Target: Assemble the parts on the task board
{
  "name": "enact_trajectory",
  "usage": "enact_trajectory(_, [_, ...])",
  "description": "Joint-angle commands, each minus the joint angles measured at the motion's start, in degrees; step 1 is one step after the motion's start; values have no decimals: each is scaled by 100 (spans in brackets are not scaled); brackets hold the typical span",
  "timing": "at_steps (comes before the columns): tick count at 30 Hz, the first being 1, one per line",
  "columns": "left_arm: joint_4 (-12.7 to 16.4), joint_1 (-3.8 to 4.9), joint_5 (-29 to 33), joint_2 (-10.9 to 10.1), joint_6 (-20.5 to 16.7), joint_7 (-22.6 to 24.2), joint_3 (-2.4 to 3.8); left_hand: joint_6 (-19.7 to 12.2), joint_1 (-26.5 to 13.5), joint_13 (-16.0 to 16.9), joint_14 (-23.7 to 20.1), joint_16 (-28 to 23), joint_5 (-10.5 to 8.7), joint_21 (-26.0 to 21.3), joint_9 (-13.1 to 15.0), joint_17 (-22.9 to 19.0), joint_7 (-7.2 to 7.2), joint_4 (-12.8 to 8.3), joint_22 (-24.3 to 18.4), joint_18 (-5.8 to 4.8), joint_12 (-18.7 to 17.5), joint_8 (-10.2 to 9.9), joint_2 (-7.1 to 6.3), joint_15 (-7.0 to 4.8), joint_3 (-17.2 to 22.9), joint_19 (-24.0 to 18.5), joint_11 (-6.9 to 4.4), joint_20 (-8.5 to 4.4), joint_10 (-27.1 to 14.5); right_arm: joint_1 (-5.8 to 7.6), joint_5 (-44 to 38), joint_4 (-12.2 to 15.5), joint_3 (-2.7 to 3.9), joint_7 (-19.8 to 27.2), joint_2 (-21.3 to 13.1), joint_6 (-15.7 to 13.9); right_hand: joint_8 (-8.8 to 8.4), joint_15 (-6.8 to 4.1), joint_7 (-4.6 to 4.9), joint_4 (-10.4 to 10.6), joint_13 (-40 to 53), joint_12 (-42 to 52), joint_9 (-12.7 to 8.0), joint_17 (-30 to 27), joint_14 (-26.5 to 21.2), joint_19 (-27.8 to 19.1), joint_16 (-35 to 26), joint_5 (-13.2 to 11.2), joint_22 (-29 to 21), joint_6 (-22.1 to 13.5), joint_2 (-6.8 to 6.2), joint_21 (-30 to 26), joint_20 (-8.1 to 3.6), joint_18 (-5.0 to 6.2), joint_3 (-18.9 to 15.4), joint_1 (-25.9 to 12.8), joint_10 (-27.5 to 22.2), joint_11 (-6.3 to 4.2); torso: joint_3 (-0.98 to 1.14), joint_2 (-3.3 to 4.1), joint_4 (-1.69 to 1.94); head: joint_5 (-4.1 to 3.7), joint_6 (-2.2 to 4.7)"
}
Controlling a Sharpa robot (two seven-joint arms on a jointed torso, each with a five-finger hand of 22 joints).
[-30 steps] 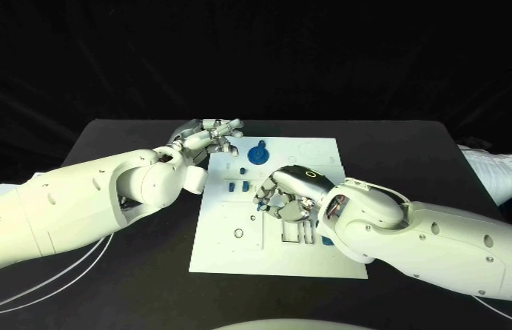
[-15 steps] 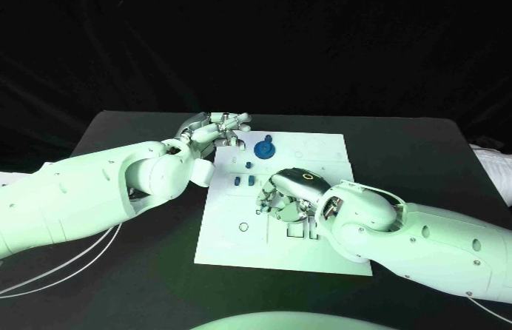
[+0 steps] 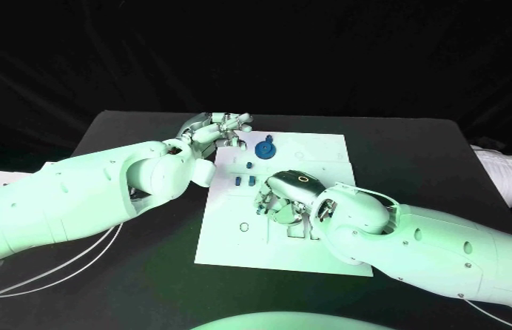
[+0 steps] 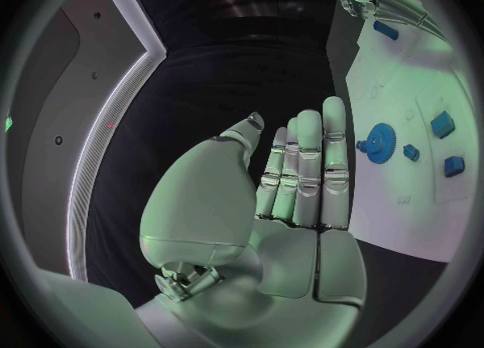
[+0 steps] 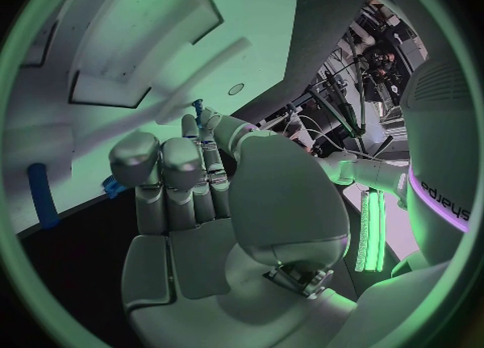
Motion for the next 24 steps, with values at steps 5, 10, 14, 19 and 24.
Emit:
enact_trajectory(5, [21, 1, 23, 9, 114, 30, 4, -34, 28, 8, -34, 31, 24, -37, -5, -9, 9, 7, -9, 110, 30, 38, 37, 18, -40, 47, 5, 5, -54, -42, -159, -23, -13, -148, 41, 87, 6, -19, 17, 12, 10, -27, 4, 5, 105, -14, 25, -19, 4, 20, 50, 28, -2, -117, -22, 0, 26, 0, 6, 2, 4, 1, -22])
enact_trajectory(10, [17, 1, 23, 8, 117, 23, 4, -34, 31, 8, -36, 31, 24, -39, -5, -9, 10, 7, -10, 109, 31, 41, 36, 19, -44, 48, 6, 5, -60, -49, -200, -19, -14, -162, 49, 145, 6, -19, 17, 12, 10, -27, 4, 5, 105, -14, 25, -19, 4, 20, 50, 28, -2, -117, -22, 0, 26, 0, 4, 0, 3, 4, -36])
enact_trajectory(14, [16, 1, 23, 10, 125, 16, 4, -35, 33, 7, -37, 32, 23, -41, -5, -10, 11, 7, -12, 109, 32, 43, 37, 20, -48, 48, 8, 5, -66, -51, -226, -11, -16, -209, 57, 262, 6, -20, 17, 9, 11, -28, 6, 10, 106, -14, 31, -20, 8, 20, 53, 33, -2, -117, -25, 0, 30, -1, 5, 1, -1, 13, -53])
enact_trajectory(19, [15, 1, 23, 16, 140, 5, 4, -37, 35, 7, -40, 33, 23, -44, -5, -11, 12, 8, -14, 109, 33, 46, 37, 21, -55, 49, 10, 6, -78, -52, -326, -28, -22, -316, 79, 449, -4, -17, 20, 5, 9, -46, 8, -29, 95, -38, 3, -43, -29, 4, 34, 13, 0, -108, -49, -15, 12, 6, 3, 0, 0, 12, -62])
enact_trajectory(24, [7, 1, 23, 21, 159, -6, 4, -37, 36, 7, -41, 33, 23, -44, -6, -11, 12, 9, -15, 109, 34, 47, 37, 22, -56, 49, 10, 6, -80, -53, -381, -66, -34, -412, 102, 492, -130, 45, 114, -3, -20, -169, -40, -61, 68, -84, -15, -21, -53, -232, -47, 5, 38, -107, -98, -71, -219, 91, 3, 0, 2, 12, -64])
